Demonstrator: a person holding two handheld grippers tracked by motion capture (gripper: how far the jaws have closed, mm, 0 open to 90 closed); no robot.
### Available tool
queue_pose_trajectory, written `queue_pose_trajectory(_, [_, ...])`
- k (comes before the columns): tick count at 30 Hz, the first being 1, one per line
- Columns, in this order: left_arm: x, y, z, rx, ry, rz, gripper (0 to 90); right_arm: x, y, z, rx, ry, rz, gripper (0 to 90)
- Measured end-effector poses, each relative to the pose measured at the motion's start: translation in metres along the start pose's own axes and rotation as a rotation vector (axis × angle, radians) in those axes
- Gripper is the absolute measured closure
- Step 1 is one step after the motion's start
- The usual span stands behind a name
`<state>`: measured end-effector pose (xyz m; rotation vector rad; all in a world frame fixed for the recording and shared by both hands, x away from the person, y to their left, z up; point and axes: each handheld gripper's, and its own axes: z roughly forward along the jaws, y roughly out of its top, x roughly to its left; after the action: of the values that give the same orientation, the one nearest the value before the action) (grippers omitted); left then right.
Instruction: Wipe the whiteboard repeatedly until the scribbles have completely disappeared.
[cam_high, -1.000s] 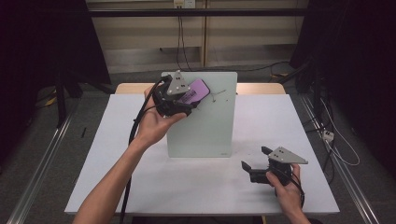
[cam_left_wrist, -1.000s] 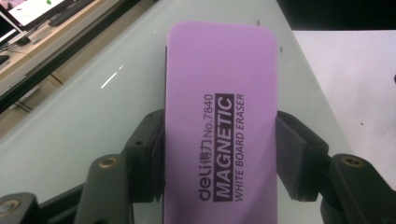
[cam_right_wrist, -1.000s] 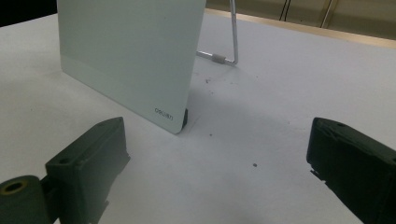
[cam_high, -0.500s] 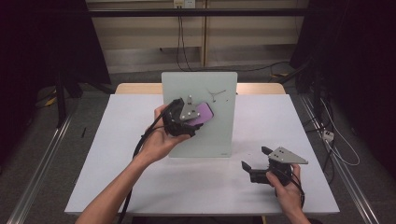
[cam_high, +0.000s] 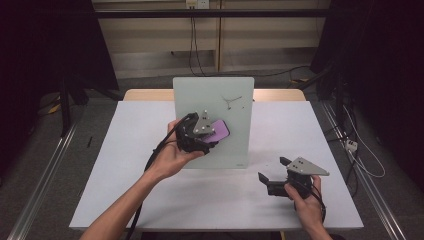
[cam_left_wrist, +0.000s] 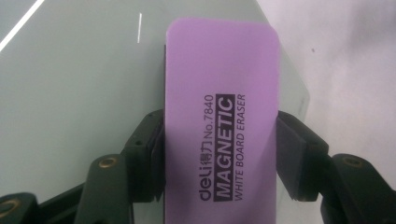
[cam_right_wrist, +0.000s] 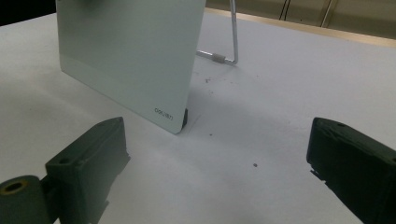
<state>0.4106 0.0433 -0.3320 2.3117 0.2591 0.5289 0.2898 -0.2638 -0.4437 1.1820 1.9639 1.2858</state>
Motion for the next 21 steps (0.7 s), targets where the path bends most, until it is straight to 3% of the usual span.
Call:
queue_pose_trajectory(4, [0.018,0.01,-0.011,-0.042,-0.002,-0.038,41.0,0.001,0.0,-0.001,-0.003,0.002,0.001,5.1])
queue_pose_trajectory(8, [0.03,0.024,-0.023,-0.065,0.046,-0.042,41.0,0.0,0.0,-0.001,-0.002,-0.001,0.009,5.1])
queue_pose_trajectory(12, [0.041,0.037,-0.03,-0.084,0.069,-0.054,41.0,0.001,0.0,-0.001,-0.002,0.004,0.003,5.1])
queue_pose_trajectory(17, [0.044,0.049,-0.03,-0.099,0.085,-0.059,41.0,0.0,0.0,0.0,-0.001,0.004,0.002,5.1])
queue_pose_trajectory(21, [0.038,0.055,-0.024,-0.063,0.09,-0.035,41.0,0.0,0.0,0.0,-0.001,0.005,0.0,5.1])
